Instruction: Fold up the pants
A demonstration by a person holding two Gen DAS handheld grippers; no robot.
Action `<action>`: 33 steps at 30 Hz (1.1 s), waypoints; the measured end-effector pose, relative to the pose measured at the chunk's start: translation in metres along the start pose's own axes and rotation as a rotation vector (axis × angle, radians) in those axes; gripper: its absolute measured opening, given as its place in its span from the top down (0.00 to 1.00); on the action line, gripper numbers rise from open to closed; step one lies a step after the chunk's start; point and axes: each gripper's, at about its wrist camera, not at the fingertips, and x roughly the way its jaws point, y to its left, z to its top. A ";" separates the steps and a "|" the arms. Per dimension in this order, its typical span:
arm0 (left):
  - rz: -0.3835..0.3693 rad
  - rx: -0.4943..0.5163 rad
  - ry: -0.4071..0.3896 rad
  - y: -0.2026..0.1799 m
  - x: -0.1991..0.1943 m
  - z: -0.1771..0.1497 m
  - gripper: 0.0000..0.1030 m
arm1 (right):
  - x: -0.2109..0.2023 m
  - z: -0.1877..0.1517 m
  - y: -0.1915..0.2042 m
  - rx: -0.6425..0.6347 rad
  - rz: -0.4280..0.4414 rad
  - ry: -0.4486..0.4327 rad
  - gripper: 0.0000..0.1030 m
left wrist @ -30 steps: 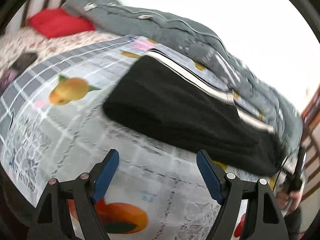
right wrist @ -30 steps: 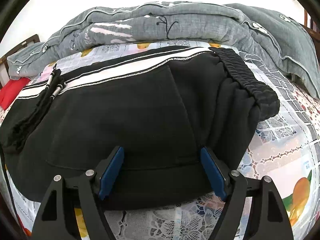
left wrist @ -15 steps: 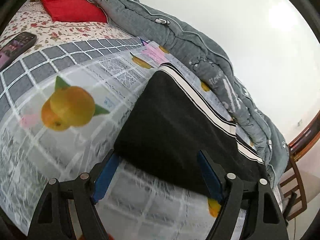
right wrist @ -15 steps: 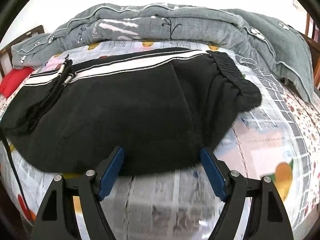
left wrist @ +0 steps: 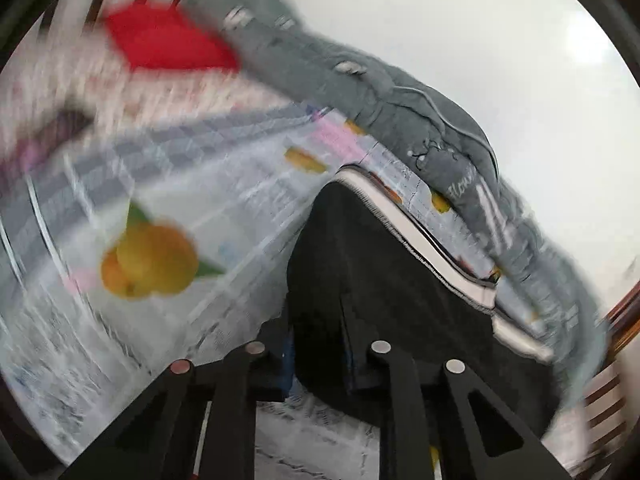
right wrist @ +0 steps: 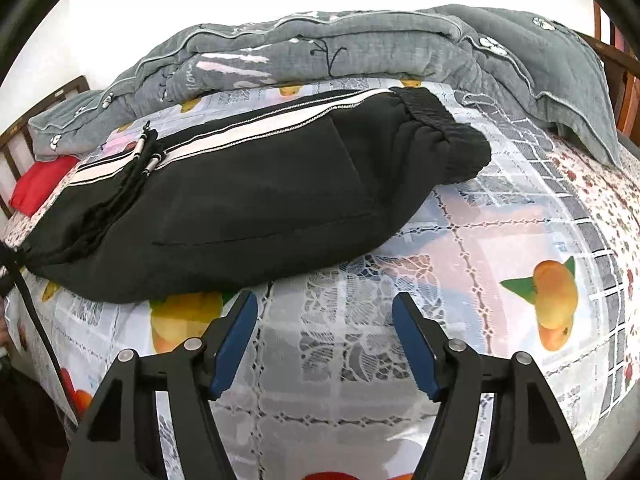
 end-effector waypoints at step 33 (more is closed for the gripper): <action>-0.430 0.649 0.186 -0.313 -0.018 -0.153 0.55 | -0.067 -0.028 -0.102 0.051 -0.029 -0.114 0.34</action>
